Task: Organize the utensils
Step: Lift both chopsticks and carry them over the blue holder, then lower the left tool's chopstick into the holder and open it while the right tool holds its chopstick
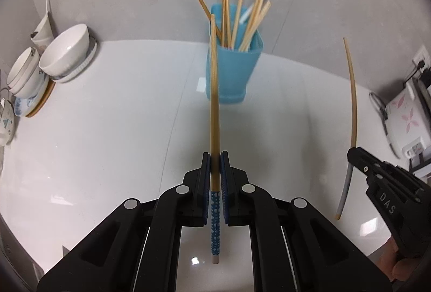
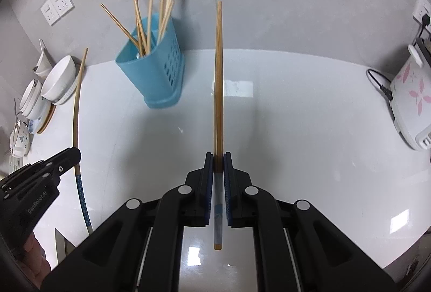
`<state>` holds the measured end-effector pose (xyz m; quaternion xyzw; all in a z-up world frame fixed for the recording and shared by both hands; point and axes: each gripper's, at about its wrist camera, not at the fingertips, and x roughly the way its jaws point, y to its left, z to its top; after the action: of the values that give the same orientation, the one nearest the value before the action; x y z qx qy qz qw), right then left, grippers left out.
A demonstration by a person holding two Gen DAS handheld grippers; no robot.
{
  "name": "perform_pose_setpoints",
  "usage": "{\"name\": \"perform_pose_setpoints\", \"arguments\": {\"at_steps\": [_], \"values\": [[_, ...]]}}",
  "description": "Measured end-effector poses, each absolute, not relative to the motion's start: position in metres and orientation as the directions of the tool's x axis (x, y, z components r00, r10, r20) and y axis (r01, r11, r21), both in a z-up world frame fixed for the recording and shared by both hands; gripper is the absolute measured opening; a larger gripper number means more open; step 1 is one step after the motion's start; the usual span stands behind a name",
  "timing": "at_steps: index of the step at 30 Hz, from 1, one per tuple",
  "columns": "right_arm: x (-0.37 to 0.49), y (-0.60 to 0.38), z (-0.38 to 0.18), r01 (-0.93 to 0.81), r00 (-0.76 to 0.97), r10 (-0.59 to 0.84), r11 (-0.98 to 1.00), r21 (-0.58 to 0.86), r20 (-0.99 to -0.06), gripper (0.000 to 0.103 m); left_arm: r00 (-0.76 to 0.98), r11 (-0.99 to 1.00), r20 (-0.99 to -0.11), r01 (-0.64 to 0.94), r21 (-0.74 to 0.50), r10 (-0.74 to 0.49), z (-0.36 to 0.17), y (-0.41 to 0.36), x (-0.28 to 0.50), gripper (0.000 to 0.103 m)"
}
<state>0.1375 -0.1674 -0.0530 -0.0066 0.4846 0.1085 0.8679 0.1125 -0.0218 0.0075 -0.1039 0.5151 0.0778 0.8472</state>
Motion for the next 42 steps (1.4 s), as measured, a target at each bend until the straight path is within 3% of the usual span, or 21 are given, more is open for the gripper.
{"name": "perform_pose_setpoints", "arguments": {"at_steps": [21, 42], "values": [[0.171, -0.136, 0.01, -0.233, 0.698, 0.268, 0.962, 0.143, -0.664, 0.007, 0.722, 0.966, -0.692, -0.178, -0.19, -0.003, 0.057, 0.019, 0.17, 0.007], [0.225, -0.121, 0.017, -0.237, 0.781, 0.266, 0.963, 0.125, -0.565, 0.007, 0.88, 0.968, -0.468, -0.035, -0.249, -0.089, 0.063, 0.031, 0.259, 0.007]]}}
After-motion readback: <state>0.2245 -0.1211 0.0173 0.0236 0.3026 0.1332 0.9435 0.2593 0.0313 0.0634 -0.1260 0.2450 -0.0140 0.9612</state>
